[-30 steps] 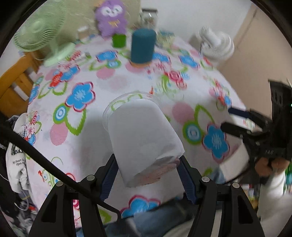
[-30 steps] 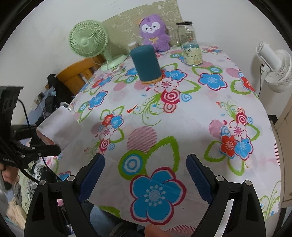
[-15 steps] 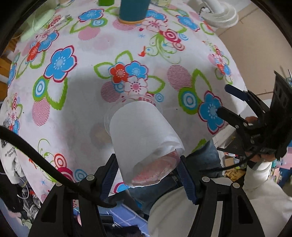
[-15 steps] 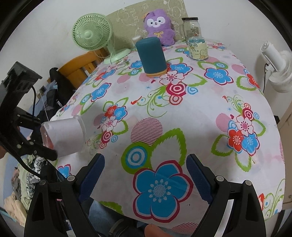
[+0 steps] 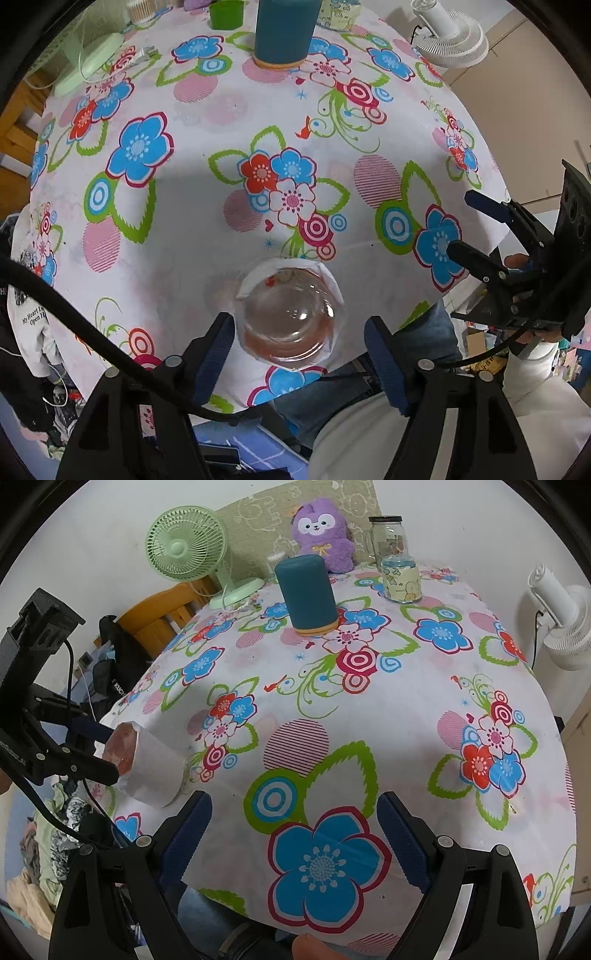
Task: Flip cup upside down
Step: 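Lower the inverted cup onto the tablecloth with the left gripper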
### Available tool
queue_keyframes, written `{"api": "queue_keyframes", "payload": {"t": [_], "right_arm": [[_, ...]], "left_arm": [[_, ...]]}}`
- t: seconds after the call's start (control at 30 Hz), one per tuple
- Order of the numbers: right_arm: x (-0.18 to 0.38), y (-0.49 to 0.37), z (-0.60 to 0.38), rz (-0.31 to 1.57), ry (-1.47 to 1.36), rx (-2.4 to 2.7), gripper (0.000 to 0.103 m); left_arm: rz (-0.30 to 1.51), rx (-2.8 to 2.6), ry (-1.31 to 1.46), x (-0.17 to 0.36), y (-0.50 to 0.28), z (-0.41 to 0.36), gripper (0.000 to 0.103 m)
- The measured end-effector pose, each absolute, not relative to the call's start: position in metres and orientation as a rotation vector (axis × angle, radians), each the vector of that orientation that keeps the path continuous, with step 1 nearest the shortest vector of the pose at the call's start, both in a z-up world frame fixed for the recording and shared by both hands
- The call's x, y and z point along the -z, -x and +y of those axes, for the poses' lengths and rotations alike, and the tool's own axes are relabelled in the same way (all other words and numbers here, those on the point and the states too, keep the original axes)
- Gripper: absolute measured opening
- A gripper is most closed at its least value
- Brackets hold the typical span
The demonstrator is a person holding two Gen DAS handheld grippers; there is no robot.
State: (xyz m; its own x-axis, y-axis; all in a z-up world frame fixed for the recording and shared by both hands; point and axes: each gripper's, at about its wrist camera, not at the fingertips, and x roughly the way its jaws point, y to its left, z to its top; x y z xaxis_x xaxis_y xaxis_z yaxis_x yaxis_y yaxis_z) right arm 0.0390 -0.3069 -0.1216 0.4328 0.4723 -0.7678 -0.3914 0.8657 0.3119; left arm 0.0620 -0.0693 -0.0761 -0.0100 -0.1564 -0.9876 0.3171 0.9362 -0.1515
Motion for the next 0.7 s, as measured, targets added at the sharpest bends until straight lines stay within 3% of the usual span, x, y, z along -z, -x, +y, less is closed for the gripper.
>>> {"api": "queue_keyframes", "payload": {"t": [0.33,0.7], "right_arm": [[0.115,-0.034,-0.303,0.972,-0.071,-0.541,0.092],[0.109,-0.031,-0.294,0.957,-0.052,-0.551,0.092]], "left_arm": [[1.52,0.378,-0.134,0.074,-0.058,-0.069,0.076],[1.488,0.361,-0.122,0.068,-0.057,-0.062,0.084]]}}
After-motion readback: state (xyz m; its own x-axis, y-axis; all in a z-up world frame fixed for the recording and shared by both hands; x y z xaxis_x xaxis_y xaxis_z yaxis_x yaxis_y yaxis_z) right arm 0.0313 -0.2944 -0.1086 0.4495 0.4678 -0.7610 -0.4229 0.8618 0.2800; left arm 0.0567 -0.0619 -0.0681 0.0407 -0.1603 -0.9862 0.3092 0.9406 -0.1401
